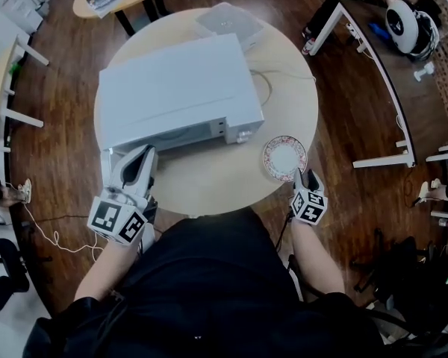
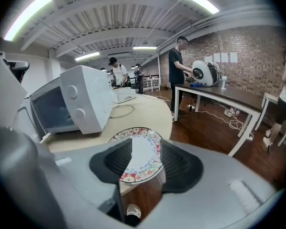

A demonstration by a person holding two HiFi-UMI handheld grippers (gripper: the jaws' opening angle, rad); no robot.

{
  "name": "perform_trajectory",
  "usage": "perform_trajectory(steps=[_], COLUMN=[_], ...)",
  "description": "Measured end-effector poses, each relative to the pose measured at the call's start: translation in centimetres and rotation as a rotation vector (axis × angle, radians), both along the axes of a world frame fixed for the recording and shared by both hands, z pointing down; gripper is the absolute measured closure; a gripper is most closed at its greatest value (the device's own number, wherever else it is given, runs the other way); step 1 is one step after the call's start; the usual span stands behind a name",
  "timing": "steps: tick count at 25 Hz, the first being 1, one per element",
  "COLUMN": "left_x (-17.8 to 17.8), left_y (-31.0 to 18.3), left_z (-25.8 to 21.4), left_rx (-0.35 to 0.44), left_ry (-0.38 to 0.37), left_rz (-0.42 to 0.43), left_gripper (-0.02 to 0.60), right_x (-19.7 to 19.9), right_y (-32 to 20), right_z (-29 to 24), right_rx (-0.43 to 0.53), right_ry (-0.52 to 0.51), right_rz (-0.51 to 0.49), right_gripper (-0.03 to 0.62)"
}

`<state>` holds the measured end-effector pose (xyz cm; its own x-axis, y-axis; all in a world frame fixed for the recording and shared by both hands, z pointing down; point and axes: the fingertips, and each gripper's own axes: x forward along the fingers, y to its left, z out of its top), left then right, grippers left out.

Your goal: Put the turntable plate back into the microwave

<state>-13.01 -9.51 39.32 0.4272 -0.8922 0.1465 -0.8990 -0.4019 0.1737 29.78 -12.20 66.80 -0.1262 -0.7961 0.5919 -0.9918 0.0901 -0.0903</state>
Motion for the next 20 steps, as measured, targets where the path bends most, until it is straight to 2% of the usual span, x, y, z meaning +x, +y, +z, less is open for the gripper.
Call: perform_trajectory(steps=[5,16,20], left_x=[0.4,1.8,2.4], left_y=[0.0,-1.1,-1.1], left_z=[0.4,-0.1,-0.4], left_rx=[-0.013,-0.027,-0.039], left_ry=[-0.013,-0.064,-0.057], left_rz=[-0.016,-0.016,-0.028], left_gripper=[0.578,0.578,0.578], right_x=[1.4,1.8,2.1], right_y=[-0.6,-1.9,-1.9], right_z=[1.6,4.5,4.9], right_rx=[-0.044,-0.123,-0.153], right_ry=[0.024,-0.058,-0.093], right_rz=[0.028,0.041,0.059], right_gripper=[0.364,0.330,0.321])
